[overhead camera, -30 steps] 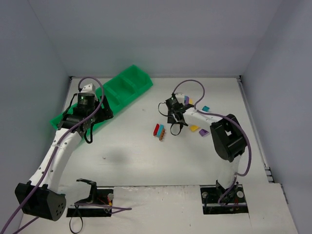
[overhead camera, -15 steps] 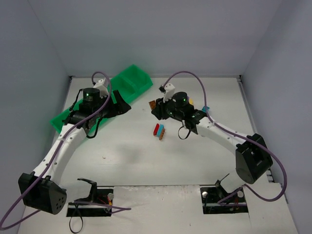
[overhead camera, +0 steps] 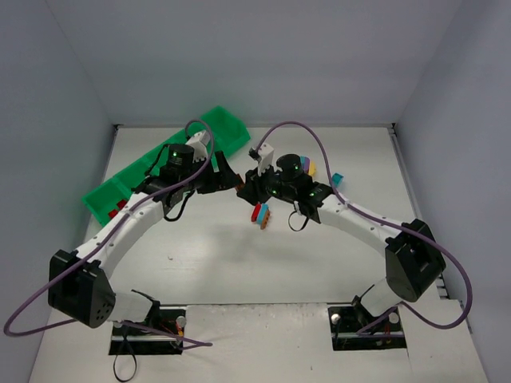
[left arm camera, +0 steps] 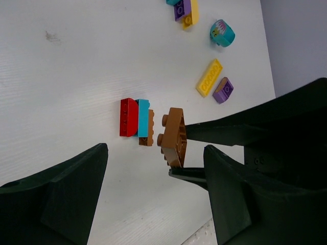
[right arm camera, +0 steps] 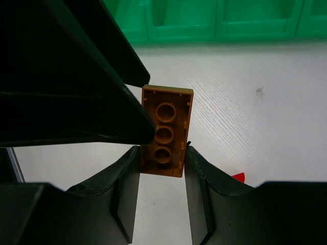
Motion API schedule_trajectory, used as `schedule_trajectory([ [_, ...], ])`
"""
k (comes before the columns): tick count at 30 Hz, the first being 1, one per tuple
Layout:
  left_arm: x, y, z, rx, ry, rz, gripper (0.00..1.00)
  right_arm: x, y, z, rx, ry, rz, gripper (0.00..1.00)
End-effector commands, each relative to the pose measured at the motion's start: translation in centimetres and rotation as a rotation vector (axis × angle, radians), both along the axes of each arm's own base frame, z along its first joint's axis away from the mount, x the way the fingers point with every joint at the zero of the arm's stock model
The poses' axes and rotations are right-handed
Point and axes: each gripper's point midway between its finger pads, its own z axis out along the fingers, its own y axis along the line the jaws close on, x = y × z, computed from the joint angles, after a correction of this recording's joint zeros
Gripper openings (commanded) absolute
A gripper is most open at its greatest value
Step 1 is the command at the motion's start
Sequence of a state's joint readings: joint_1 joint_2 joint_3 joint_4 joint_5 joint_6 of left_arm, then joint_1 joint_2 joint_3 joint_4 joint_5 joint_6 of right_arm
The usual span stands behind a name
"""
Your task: Sort the legos into containers by color
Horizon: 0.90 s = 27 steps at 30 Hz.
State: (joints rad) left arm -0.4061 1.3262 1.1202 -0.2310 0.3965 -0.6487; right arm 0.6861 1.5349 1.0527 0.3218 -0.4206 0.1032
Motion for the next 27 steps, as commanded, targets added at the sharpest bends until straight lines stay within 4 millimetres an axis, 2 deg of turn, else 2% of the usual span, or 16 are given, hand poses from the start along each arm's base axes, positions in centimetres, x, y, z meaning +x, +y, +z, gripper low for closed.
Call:
schedule_trajectory([
  [1,1.6,-1.3,4.2,-0.071,-0.115,-0.008,0.69,0.1,1.2,5.3,0.104,-0.121,0.038,0.00],
  [3,2.0,-1.6,3.9,-0.069,-0.108,-0.007,0.68,-0.1,1.1,5.5,0.108,-0.122,0.039,0.00],
  [6,2.3,-2.0,3.6,-0.076,-0.106,-0.012,0.56,-0.3,1.3,5.8,0.112,-0.127,0.044,0.01],
  [7,2.4,-2.1,3.7,-0.082,-0.109,-0.013,0.46,-0.3,1.3,5.8,0.114,-0.124,0.043,0.01],
  [10,2.7,-2.4,3.7,-0.102,-0.114,-0.011,0.30,-0.4,1.3,5.6,0.114,-0.116,0.039,0.03],
  [11,2.7,-2.5,3.8,-0.107,-0.117,-0.014,0.18,-0.5,1.3,5.5,0.114,-0.113,0.037,0.06],
  [12,2.7,-2.5,3.5,-0.105,-0.113,-0.014,0.13,-0.4,1.2,5.5,0.114,-0.112,0.027,0.09],
  [14,2.8,-2.3,3.2,-0.092,-0.116,-0.014,0.04,-0.4,1.1,5.3,0.111,-0.104,0.017,0.21],
  [15,2.7,-2.1,2.9,-0.085,-0.112,-0.008,0.03,-0.2,0.9,5.0,0.105,-0.100,0.003,0.28],
  [16,2.7,-2.0,2.7,-0.075,-0.114,-0.007,0.02,0.0,0.8,4.9,0.101,-0.097,-0.008,0.47],
  [17,2.7,-1.8,2.7,-0.068,-0.122,-0.004,0.02,0.1,0.7,4.7,0.097,-0.086,-0.023,0.55],
  [19,3.0,-0.7,2.0,-0.011,-0.123,0.028,0.03,0.6,0.1,4.1,0.074,-0.069,-0.074,0.70],
  [22,3.5,2.0,1.6,0.088,-0.141,0.105,0.03,1.9,-1.5,3.3,0.038,-0.044,-0.194,0.80],
  [24,4.5,5.2,1.5,0.159,-0.149,0.212,0.02,2.5,-3.0,2.1,-0.003,-0.010,-0.289,0.81],
  [27,5.3,10.7,0.7,0.272,-0.112,0.380,0.03,3.9,-6.5,0.5,-0.064,0.027,-0.497,0.81],
])
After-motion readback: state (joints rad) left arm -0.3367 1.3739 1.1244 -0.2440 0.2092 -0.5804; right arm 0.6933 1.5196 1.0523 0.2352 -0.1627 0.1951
